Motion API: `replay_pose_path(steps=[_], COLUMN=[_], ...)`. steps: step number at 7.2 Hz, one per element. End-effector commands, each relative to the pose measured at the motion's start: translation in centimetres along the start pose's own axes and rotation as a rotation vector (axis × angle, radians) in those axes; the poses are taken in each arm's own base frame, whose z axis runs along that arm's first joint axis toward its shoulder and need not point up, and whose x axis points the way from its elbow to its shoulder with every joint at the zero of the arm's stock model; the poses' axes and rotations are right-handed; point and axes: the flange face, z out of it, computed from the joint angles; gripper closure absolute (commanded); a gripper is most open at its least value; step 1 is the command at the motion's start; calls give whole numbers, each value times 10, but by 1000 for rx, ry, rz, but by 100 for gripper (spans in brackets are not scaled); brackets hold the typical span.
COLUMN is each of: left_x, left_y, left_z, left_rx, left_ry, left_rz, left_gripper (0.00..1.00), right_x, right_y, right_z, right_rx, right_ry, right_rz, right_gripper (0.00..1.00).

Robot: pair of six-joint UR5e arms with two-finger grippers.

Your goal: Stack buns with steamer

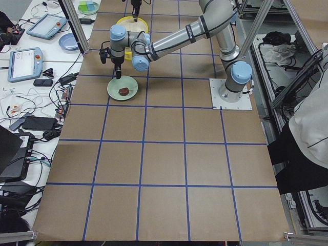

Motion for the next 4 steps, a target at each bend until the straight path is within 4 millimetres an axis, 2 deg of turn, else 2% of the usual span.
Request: replay_pose_path(steps=[1, 3, 4], left_x=[-42, -45, -45], left_y=[-3, 6, 10], left_z=[40, 72, 83], left_rx=[-61, -117, -136], left_ry=[-16, -11, -19], left_rz=[-8, -14, -13], left_gripper=[0, 2, 19], right_x=[-8, -8, -8], right_y=[-2, -5, -4], right_z=[21, 34, 34], right_rx=[-21, -32, -34], right_ry=[-17, -11, -10], right_rz=[25, 28, 29], right_gripper=[89, 89, 89])
